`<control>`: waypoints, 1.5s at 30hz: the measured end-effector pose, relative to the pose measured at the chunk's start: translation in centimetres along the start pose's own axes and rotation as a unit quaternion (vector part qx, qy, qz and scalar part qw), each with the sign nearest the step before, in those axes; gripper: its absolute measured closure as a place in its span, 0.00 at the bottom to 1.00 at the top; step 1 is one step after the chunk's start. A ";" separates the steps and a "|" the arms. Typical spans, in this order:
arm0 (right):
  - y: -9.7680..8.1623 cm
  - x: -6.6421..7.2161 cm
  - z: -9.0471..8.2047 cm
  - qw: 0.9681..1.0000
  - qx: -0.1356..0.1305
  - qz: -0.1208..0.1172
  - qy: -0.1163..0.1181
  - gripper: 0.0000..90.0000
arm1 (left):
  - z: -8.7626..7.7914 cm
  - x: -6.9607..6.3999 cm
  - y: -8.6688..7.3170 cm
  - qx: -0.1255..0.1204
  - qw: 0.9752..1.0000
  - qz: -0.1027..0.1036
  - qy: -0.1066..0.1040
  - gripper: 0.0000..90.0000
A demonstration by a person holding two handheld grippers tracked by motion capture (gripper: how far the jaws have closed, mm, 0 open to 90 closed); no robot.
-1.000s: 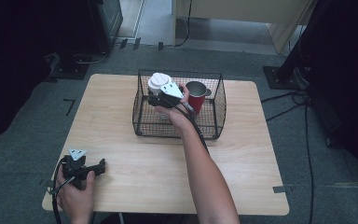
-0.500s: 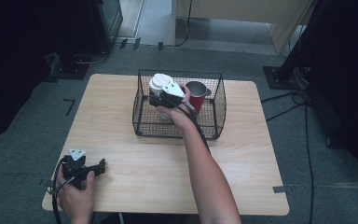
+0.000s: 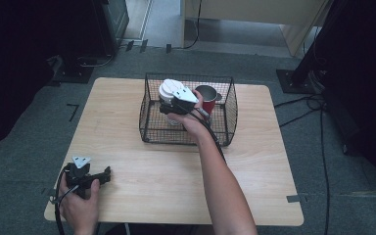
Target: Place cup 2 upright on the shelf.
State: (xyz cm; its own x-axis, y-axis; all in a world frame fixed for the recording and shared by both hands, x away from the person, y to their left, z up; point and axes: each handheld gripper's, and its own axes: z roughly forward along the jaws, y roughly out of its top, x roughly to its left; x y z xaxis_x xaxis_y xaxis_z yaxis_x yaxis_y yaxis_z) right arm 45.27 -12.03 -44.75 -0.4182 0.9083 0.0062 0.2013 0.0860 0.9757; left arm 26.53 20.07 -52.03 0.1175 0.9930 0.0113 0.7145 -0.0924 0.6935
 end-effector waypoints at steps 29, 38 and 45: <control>2.1 -1.4 -2.6 0.999 -0.025 -0.026 0.027 0.00 | 0.0 0.0 0.0 0.000 1.000 0.000 0.000 0.00; 3.1 -1.5 -4.7 0.998 -0.044 -0.034 0.034 0.00 | 0.0 0.0 0.0 0.000 1.000 0.000 0.000 0.00; 3.4 -1.9 -7.4 0.997 -0.053 -0.037 0.033 0.00 | 0.0 0.0 0.0 0.000 1.000 0.000 0.000 0.00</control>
State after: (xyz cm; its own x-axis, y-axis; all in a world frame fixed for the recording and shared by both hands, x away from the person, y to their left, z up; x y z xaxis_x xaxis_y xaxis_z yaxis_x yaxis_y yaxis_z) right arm 40.14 -16.48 -39.85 -0.4863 0.8719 -0.0566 0.0748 0.1061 0.9915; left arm 26.53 20.06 -52.04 0.1169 0.9931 0.0113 0.7142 -0.0920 0.6938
